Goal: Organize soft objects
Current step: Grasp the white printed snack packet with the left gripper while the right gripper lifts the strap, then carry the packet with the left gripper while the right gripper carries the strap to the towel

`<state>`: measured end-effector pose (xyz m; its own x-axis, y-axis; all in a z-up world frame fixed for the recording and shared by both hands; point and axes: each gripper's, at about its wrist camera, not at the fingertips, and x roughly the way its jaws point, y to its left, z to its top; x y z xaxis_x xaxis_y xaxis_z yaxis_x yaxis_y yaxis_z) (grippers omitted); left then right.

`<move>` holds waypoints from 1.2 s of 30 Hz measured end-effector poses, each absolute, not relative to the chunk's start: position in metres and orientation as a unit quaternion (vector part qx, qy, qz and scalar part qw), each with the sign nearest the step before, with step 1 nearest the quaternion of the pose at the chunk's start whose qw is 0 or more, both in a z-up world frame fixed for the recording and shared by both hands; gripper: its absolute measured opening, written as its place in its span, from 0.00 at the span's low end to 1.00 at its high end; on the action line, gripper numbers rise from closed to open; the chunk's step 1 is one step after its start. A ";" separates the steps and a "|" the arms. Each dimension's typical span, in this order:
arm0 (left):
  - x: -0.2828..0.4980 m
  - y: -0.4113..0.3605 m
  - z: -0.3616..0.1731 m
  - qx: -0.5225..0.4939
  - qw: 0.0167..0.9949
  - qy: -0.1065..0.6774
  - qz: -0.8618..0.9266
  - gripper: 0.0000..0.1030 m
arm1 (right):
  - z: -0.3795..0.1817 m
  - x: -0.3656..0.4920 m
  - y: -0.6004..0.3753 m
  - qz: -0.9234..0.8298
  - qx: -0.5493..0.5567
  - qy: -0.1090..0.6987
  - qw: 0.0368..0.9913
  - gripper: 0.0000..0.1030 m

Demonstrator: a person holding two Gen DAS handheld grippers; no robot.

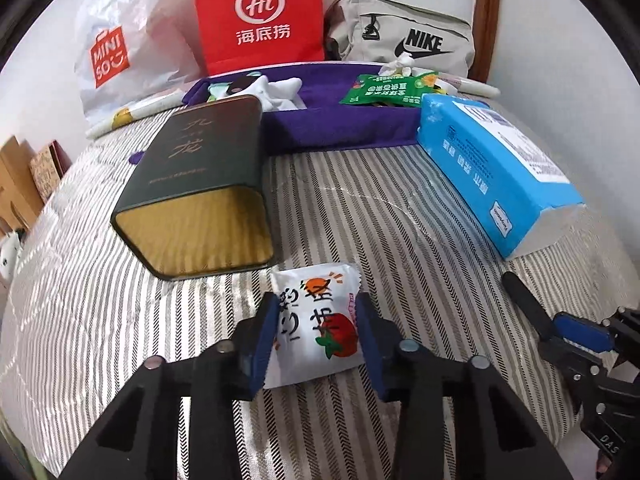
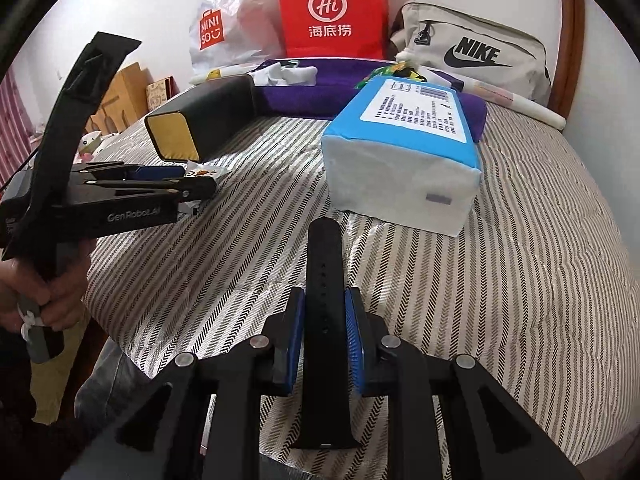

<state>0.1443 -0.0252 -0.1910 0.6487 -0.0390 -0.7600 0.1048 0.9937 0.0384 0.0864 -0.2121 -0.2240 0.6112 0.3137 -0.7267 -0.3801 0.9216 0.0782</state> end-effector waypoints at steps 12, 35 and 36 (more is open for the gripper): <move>0.120 0.010 -0.184 -0.003 0.907 0.419 -0.049 0.18 | -0.222 0.086 -0.220 0.189 -0.025 0.398 0.898 0.20; 0.104 0.030 -0.137 -0.012 0.920 0.389 -0.043 0.18 | -0.175 0.073 -0.213 0.215 -0.031 0.352 0.910 0.20; 0.104 0.031 -0.134 -0.013 0.920 0.388 -0.045 0.18 | -0.172 0.075 -0.213 0.215 -0.030 0.351 0.911 0.20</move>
